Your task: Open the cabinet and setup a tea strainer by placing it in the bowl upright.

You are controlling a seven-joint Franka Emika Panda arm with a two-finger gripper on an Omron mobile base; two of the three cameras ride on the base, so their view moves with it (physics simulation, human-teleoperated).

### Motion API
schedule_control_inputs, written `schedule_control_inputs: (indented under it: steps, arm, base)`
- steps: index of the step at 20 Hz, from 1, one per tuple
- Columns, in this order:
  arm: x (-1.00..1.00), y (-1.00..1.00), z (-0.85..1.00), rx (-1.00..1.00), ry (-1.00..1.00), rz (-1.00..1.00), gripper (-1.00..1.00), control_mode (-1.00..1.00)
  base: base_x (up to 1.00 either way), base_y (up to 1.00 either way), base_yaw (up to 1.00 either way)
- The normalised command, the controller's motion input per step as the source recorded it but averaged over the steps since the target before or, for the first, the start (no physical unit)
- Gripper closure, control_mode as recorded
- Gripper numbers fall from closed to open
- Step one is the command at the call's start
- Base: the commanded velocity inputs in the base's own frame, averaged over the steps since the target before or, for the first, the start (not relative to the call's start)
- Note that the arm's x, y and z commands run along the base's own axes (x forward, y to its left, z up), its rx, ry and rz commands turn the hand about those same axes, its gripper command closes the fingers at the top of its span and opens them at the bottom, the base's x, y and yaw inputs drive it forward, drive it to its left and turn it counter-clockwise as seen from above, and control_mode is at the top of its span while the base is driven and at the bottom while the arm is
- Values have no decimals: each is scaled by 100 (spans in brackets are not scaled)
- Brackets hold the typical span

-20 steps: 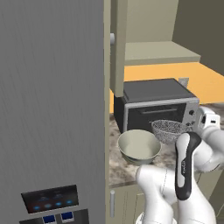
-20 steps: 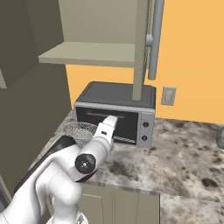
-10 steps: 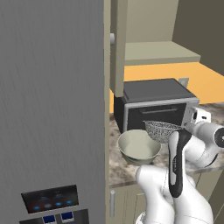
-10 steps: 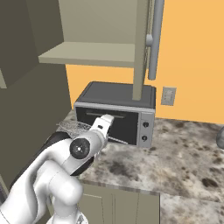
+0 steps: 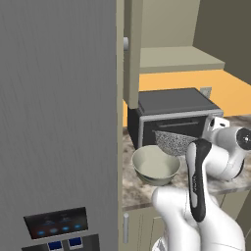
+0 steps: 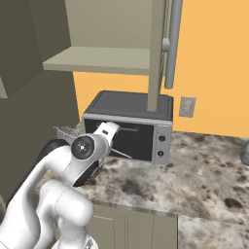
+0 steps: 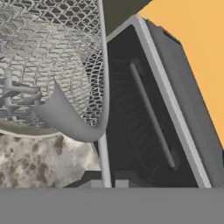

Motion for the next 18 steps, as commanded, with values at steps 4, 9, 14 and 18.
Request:
schedule_control_inputs:
  steps: [4, 9, 14, 18]
  arm:
    - [0, 72, -60, 0, -17, -2, 100, -100]
    - [5, 68, -91, -1, -13, 0, 100, -100]
    - [23, 47, -99, -5, -13, 0, 100, -100]
    - [39, 5, -84, -1, -20, 0, 100, -100]
  base:
    - [0, 0, 0]
    - [0, 0, 0]
    - [0, 0, 0]
    - [0, 0, 0]
